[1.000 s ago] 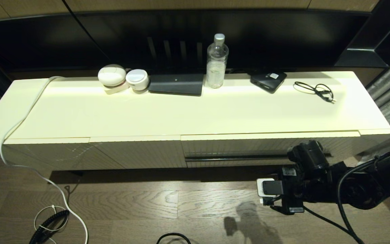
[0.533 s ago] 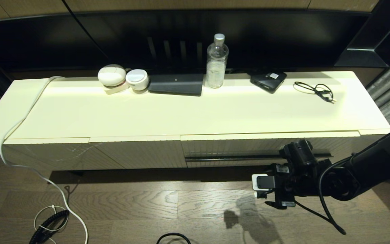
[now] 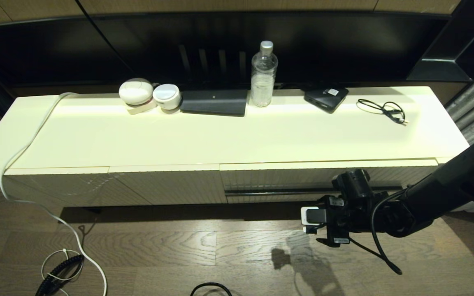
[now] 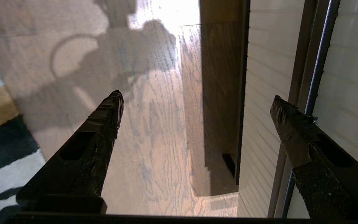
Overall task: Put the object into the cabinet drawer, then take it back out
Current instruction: Open the drawer
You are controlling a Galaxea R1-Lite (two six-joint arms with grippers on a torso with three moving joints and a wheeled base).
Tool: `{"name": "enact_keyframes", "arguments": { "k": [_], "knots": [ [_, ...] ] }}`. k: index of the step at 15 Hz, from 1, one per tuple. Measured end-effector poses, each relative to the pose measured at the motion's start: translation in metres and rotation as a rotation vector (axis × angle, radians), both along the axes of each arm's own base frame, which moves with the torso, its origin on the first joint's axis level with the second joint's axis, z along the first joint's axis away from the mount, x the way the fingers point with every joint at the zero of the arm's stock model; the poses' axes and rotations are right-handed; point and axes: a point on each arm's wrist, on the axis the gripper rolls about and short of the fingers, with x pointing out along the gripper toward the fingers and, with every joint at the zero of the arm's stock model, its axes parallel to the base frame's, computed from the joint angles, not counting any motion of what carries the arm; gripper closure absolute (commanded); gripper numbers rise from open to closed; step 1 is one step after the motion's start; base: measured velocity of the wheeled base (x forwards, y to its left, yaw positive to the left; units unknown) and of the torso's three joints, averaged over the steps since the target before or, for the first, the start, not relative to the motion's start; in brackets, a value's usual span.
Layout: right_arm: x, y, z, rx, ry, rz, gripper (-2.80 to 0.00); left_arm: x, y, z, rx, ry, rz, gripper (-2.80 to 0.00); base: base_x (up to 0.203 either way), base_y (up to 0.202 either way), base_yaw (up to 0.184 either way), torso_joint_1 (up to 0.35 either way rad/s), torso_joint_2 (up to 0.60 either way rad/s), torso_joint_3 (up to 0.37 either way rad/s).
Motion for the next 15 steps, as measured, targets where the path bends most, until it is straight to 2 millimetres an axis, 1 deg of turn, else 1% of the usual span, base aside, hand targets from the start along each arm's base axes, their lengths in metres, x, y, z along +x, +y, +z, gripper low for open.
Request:
{"name": "enact_keyframes", "arguments": {
  "k": [6, 15],
  "knots": [
    [0.016, 0.001, 0.002, 0.023, -0.066, 0.004, -2.8, 0.0, 0.0, 0.0, 0.0, 0.0, -0.001, 0.0, 0.0, 0.0, 0.0, 0.0, 0.0, 0.0],
    [0.035, 0.005, -0.007, 0.048, -0.149, -0.003, -2.8, 0.0, 0.0, 0.0, 0.0, 0.0, -0.001, 0.0, 0.0, 0.0, 0.0, 0.0, 0.0, 0.0]
  ]
}}
